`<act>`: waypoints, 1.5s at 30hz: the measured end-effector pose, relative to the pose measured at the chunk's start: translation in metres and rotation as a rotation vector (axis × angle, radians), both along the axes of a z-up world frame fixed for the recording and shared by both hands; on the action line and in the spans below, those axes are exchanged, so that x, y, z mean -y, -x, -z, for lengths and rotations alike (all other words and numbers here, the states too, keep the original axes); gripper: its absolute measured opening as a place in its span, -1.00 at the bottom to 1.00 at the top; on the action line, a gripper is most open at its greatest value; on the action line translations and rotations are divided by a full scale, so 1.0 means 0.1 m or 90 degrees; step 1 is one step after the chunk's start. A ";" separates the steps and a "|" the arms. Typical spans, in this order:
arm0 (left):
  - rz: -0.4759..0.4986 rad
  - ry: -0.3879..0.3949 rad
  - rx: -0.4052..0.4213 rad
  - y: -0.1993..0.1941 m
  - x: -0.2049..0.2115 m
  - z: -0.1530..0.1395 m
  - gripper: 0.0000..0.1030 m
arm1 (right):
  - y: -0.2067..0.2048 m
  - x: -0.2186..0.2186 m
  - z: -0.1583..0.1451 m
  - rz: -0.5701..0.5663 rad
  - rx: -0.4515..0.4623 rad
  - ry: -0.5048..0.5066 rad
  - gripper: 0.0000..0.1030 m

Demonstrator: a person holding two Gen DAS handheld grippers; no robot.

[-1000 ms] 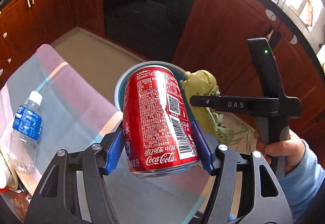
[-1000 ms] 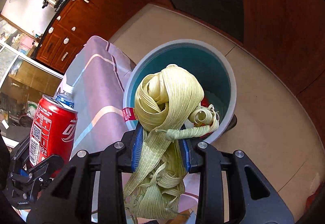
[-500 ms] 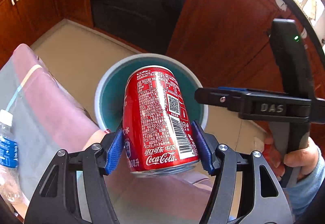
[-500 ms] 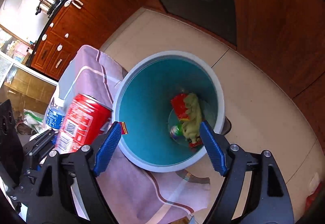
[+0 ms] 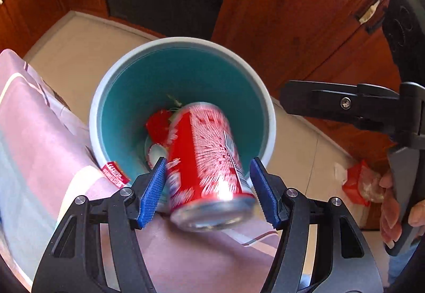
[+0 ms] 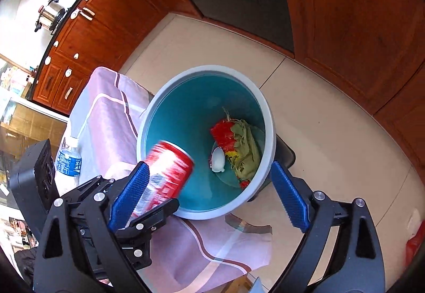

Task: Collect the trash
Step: 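Carry can and ribbon over the bin and open both tools, then move both tools back to the table toward the paper cup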

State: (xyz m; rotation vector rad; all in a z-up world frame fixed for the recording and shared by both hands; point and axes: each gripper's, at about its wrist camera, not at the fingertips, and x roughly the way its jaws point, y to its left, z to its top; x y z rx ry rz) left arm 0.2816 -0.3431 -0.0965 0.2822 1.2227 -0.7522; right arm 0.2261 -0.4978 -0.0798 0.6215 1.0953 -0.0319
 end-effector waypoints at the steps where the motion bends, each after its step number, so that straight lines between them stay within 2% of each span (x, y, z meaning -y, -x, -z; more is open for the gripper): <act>1: -0.001 -0.001 0.003 -0.01 -0.01 -0.03 0.33 | 0.01 0.00 0.00 0.001 0.000 0.000 0.72; 2: -0.003 -0.001 0.008 0.01 -0.01 -0.05 0.45 | 0.01 -0.01 0.00 0.002 0.000 0.000 0.72; 6: -0.025 0.003 0.034 0.02 -0.11 -0.21 0.54 | 0.01 -0.04 -0.01 0.000 0.001 -0.003 0.72; 11: -0.054 0.015 0.045 0.07 -0.26 -0.34 0.89 | 0.02 -0.11 -0.04 -0.003 -0.001 -0.010 0.72; 15: -0.069 0.022 0.042 0.15 -0.34 -0.38 0.91 | 0.05 -0.18 -0.11 -0.009 0.001 -0.009 0.72; 17: -0.073 0.024 0.038 0.20 -0.43 -0.40 0.91 | 0.09 -0.23 -0.14 -0.012 0.002 -0.014 0.80; 25: -0.094 0.038 0.060 0.52 -0.76 -0.59 0.92 | 0.26 -0.58 -0.33 -0.047 0.017 -0.008 0.81; 34: -0.147 0.047 0.082 0.90 -1.51 -0.74 0.92 | 0.41 -1.23 -0.53 -0.115 0.031 0.000 0.81; 45: -0.242 0.056 0.111 1.14 -2.67 -0.87 0.92 | 0.36 -2.34 -0.78 -0.228 0.046 0.022 0.81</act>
